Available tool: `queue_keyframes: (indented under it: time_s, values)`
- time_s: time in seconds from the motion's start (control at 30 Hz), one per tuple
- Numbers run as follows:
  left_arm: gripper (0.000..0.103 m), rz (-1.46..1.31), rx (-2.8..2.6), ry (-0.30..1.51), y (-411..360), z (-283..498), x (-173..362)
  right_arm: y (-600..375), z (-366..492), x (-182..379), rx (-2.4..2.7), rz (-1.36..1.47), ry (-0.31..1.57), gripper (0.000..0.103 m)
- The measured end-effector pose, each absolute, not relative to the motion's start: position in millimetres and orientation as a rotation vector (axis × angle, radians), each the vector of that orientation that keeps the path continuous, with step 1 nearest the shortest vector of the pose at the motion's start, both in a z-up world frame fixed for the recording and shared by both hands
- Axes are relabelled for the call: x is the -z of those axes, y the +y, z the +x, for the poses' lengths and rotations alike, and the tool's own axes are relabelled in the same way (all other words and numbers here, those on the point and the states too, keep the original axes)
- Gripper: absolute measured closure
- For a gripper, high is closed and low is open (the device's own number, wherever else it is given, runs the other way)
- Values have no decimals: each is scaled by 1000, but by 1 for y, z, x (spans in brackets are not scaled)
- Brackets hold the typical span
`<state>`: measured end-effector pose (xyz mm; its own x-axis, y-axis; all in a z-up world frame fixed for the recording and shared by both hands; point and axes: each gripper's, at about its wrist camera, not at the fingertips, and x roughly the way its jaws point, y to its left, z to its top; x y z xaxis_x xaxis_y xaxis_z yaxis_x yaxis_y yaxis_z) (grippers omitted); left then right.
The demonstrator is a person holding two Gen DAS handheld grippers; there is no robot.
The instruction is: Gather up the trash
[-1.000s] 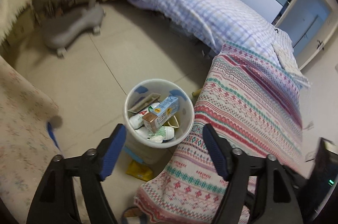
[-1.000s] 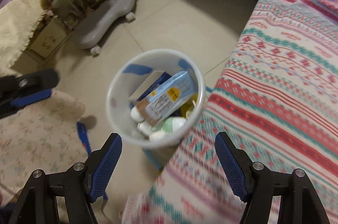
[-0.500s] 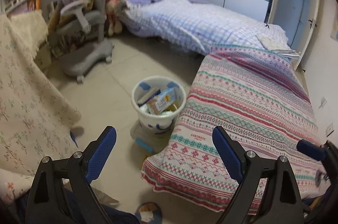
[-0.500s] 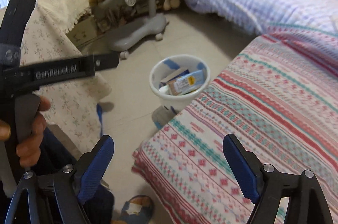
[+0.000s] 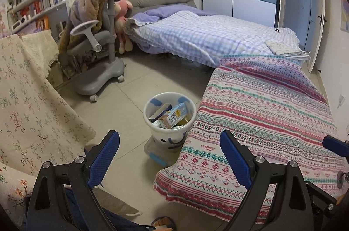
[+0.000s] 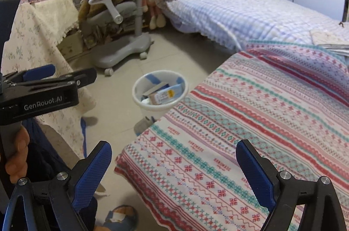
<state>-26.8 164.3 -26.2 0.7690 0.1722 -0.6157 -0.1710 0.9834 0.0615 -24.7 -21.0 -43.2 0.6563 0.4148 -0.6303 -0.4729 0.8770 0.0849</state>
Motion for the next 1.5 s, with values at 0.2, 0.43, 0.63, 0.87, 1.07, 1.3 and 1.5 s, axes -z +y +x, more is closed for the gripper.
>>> queue_keyframes:
  time_s: [0.2, 0.43, 0.63, 0.87, 1.07, 1.3, 1.5]
  values:
    - [8, 8, -189, 674, 163, -28, 28, -22, -31, 40, -503, -98, 663, 6]
    - [8, 6, -191, 676, 164, -28, 28, -16, -30, 40, -507, -118, 651, 6]
    - [8, 11, -189, 676, 164, -28, 29, -13, -29, 41, -505, -128, 646, 6]
    - [8, 13, -191, 680, 162, -27, 30, -14, -28, 41, -506, -127, 641, 6]
    - [8, 19, -187, 683, 161, -26, 31, -14, -29, 41, -506, -125, 641, 6]
    - [8, 17, -188, 688, 163, -24, 33, -14, -26, 40, -510, -112, 643, 6]
    - [8, 21, -185, 687, 160, -24, 33, -15, -25, 39, -499, -113, 638, 6]
